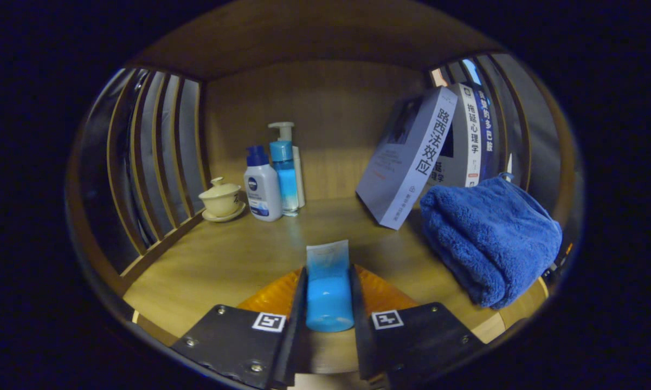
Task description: Pull open the drawer, take out the items inside it, and place them on the countertop above the cabinet.
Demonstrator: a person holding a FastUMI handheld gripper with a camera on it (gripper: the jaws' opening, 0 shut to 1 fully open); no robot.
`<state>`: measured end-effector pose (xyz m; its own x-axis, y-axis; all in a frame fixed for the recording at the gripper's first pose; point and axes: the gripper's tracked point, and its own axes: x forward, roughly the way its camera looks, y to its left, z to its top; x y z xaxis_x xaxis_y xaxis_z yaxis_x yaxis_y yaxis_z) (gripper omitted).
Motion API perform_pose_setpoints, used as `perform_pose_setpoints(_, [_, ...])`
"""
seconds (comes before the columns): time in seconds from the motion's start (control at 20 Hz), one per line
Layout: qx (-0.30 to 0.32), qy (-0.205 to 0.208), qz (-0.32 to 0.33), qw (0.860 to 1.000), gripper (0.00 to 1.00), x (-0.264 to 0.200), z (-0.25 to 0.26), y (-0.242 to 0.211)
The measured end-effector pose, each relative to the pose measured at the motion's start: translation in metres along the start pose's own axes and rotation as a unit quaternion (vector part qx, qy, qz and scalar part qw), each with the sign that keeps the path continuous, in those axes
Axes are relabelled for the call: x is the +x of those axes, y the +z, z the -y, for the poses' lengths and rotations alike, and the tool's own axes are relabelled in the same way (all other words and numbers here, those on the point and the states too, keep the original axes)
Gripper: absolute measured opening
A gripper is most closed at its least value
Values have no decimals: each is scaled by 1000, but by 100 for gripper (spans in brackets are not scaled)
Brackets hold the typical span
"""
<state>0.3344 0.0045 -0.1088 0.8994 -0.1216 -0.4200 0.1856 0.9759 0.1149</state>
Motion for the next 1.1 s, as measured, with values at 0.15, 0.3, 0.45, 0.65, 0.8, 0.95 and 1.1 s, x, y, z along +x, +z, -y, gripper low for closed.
perform_pose_setpoints(0.15, [5, -32, 5, 999, 67, -10, 16, 10])
perform_pose_setpoints(0.3, [9, -38, 17, 999, 91, -34, 25, 24])
perform_pose_setpoints(0.45, [10, -38, 28, 999, 95, -71, 33, 43])
perform_pose_setpoints(0.65, [9, -30, 34, 999, 99, -130, 42, 58])
perform_pose_setpoints(0.8, [-8, -22, 44, 999, 99, -180, 49, 61])
perform_pose_setpoints(0.95, [-30, -10, 41, 999, 99, -233, 51, 47])
perform_pose_setpoints(1.1, [-26, 12, 25, 999, 99, -283, 46, 19])
